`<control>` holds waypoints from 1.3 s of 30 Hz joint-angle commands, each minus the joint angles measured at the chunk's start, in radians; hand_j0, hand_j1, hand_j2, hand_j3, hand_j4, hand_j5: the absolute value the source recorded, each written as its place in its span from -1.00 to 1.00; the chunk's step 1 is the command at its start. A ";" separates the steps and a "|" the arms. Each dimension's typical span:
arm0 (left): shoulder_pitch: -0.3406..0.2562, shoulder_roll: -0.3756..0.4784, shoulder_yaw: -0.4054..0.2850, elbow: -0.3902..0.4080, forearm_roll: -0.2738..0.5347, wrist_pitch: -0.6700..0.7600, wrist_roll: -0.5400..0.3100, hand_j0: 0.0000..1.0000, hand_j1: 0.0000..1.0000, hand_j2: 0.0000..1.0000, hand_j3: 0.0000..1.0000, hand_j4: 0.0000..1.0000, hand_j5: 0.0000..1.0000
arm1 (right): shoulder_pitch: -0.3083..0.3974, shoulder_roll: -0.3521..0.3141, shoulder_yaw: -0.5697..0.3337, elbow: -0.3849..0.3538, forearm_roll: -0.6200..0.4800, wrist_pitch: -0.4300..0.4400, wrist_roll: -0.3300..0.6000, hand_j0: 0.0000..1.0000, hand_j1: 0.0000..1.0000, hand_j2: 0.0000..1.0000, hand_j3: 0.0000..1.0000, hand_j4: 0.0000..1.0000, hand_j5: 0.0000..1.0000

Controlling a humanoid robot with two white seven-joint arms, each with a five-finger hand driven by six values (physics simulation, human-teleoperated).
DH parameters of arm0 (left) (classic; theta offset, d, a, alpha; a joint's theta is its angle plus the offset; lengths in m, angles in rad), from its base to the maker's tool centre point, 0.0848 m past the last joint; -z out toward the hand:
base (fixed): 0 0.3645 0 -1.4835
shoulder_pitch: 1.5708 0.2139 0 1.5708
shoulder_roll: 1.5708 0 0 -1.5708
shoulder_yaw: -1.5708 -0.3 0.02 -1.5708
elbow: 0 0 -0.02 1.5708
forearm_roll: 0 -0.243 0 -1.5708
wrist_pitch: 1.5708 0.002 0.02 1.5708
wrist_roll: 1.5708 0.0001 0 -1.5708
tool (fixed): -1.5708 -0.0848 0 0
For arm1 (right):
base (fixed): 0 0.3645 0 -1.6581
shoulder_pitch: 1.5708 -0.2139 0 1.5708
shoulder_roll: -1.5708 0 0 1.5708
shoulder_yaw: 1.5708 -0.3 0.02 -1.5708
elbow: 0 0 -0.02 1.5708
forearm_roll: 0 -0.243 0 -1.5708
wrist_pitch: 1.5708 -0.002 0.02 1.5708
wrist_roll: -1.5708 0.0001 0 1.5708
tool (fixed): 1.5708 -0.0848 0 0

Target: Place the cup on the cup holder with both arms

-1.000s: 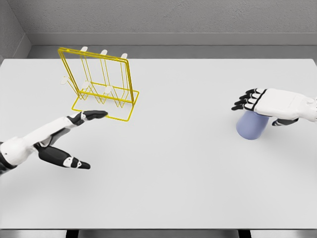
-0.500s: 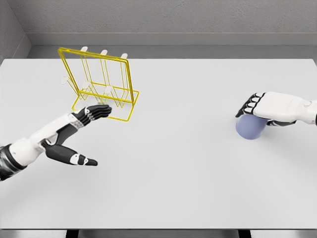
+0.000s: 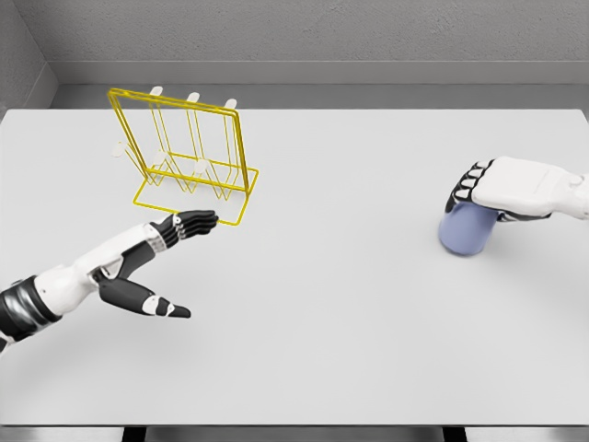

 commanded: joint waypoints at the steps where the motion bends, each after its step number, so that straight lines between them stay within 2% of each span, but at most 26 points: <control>1: 0.000 -0.011 0.000 0.001 0.007 0.009 0.000 1.00 1.00 1.00 1.00 1.00 1.00 | -0.002 -0.005 -0.004 -0.005 -0.006 0.002 -0.001 0.23 0.23 0.23 0.23 0.23 0.23; 4: 0.000 -0.019 -0.002 0.004 0.007 0.017 0.000 1.00 1.00 1.00 1.00 1.00 1.00 | -0.005 -0.011 -0.005 -0.026 -0.008 0.002 -0.001 0.21 0.21 0.21 0.21 0.21 0.21; 8: 0.000 -0.075 -0.002 0.024 0.014 0.085 0.000 1.00 1.00 1.00 1.00 1.00 1.00 | -0.006 -0.028 -0.010 -0.063 -0.008 0.002 -0.001 0.13 0.13 0.13 0.13 0.13 0.13; 10: 0.000 -0.115 -0.005 0.049 0.031 0.101 0.000 1.00 1.00 1.00 1.00 1.00 1.00 | -0.008 -0.028 -0.010 -0.092 -0.006 0.002 -0.001 0.13 0.13 0.13 0.13 0.13 0.13; 14: -0.003 -0.120 -0.036 0.050 0.102 0.164 -0.003 1.00 1.00 1.00 1.00 1.00 1.00 | -0.014 -0.028 -0.010 -0.174 -0.005 0.002 -0.001 0.12 0.12 0.12 0.12 0.12 0.12; 18: -0.008 -0.140 -0.053 0.070 0.117 0.180 -0.003 1.00 1.00 1.00 1.00 1.00 1.00 | -0.017 -0.025 -0.016 -0.233 -0.003 0.002 -0.001 0.12 0.12 0.12 0.12 0.12 0.12; 23: -0.017 -0.163 -0.065 0.113 0.125 0.180 -0.005 1.00 1.00 1.00 1.00 1.00 1.00 | -0.037 0.000 -0.016 -0.237 -0.005 0.002 0.001 0.12 0.12 0.12 0.12 0.12 0.12; 27: -0.051 -0.180 -0.089 0.139 0.123 0.180 -0.003 1.00 1.00 1.00 1.00 1.00 1.00 | -0.043 0.029 -0.015 -0.237 -0.002 0.002 0.001 0.12 0.12 0.12 0.12 0.12 0.12; 35: -0.066 -0.210 -0.105 0.171 0.117 0.180 -0.005 1.00 1.00 1.00 1.00 1.00 1.00 | -0.064 0.118 -0.012 -0.237 -0.002 0.002 0.007 0.12 0.12 0.12 0.12 0.12 0.12; 39: -0.066 -0.218 -0.105 0.188 0.117 0.180 -0.005 1.00 1.00 1.00 1.00 1.00 1.00 | -0.063 0.161 -0.008 -0.238 -0.003 0.002 0.045 0.06 0.06 0.06 0.06 0.06 0.06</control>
